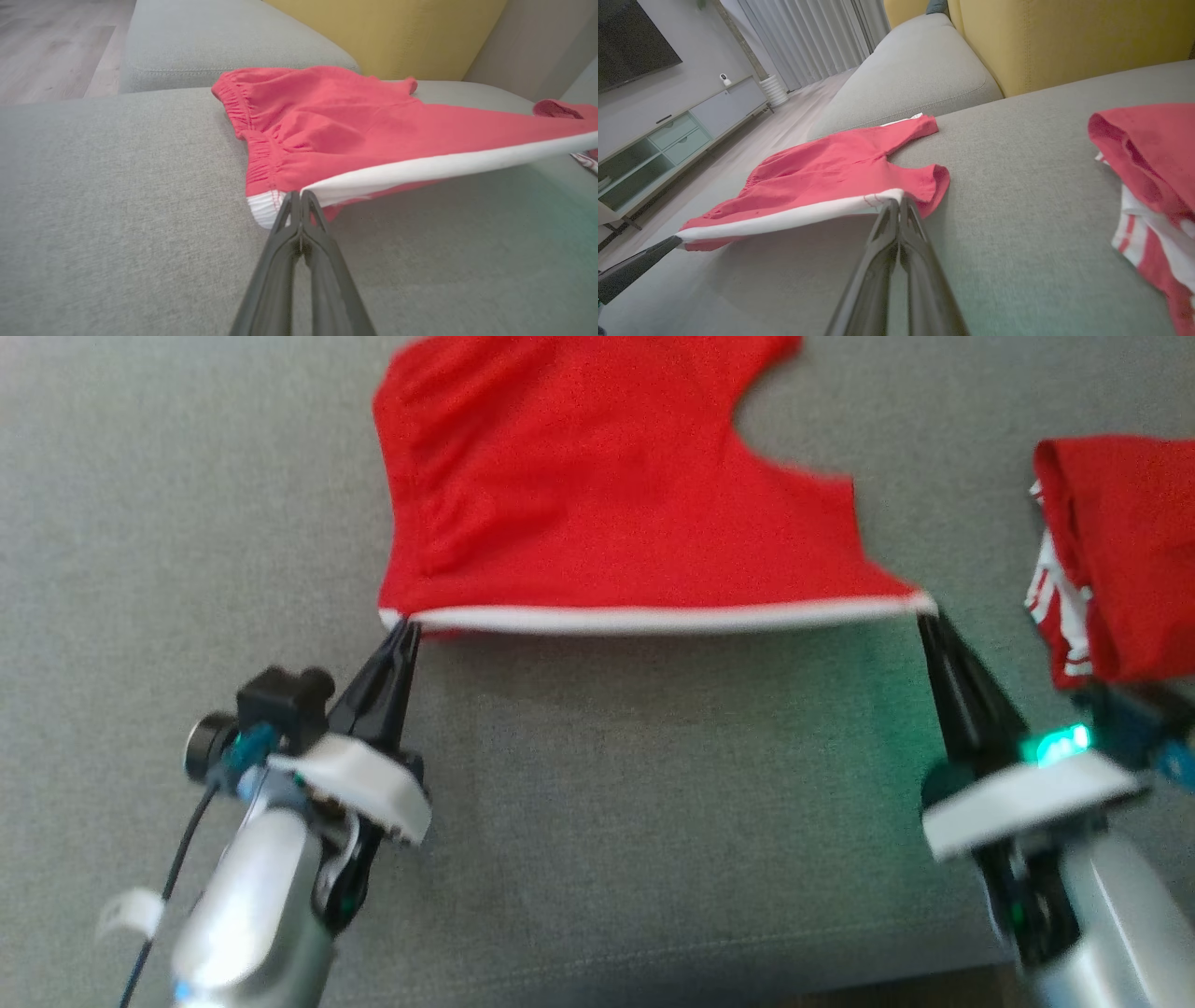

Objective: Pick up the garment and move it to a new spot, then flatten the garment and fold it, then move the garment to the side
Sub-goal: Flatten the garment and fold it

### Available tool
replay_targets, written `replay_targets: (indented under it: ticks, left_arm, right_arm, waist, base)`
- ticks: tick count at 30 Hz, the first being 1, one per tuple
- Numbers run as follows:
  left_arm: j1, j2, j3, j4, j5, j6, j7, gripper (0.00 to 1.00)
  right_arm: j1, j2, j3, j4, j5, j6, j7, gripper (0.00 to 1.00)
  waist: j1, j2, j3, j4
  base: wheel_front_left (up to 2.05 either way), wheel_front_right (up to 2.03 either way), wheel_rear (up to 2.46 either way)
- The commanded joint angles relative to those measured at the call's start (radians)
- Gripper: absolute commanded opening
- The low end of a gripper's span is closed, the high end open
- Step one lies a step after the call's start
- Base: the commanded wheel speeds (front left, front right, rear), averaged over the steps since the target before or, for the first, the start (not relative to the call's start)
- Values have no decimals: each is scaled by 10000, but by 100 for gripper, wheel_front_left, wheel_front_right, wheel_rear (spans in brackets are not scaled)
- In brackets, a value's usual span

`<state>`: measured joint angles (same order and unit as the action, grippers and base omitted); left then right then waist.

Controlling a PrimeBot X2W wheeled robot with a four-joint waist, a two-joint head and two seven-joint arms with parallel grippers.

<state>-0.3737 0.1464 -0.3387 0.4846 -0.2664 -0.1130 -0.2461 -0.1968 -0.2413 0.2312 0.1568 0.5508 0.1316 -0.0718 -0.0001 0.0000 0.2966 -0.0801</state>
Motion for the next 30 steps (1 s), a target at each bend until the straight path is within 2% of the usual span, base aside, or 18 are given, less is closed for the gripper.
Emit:
replay_targets:
  ticks: [1, 5, 9, 17, 22, 30]
  left_arm:
    - [142, 424, 425, -664, -14, 110, 92, 0]
    - [1513, 651, 482, -2334, -278, 416, 1040, 0]
    - [2916, 821, 617, -4346, -562, 916, 2069, 0]
    - [4945, 1002, 778, -7557, -924, 1787, 3551, 0]
    - [5008, 1102, 789, -8208, -1024, 1871, 3977, 0]
    - [3453, 1283, 836, -7781, -1282, 1397, 4394, 0]
  right_arm:
    - [520, 69, -148, -867, -208, -9, 298, 0]
    - [2203, 629, -999, -2896, -827, -9, 1620, 0]
    - [3426, 1048, -1516, -4538, -1240, -9, 2862, 0]
    - [4521, 1294, -1923, -6480, -1452, -9, 4695, 0]
    - [4220, 1280, -2182, -6576, -1435, -9, 4948, 0]
    - [2376, 1062, -2501, -5223, -1229, -9, 4486, 0]
  waist:
    - [1, 0, -317, -26]
    - [1, 0, -774, -42]
    - [1, 0, -1103, -60]
    - [1, 0, -1398, -106]
    - [1, 0, -1227, -98]
    - [1, 0, -64, 87]
  base:
    - [0, 0, 0]
    - [0, 0, 0]
    - [0, 0, 0]
    - [0, 0, 0]
    - [0, 0, 0]
    - [0, 0, 0]
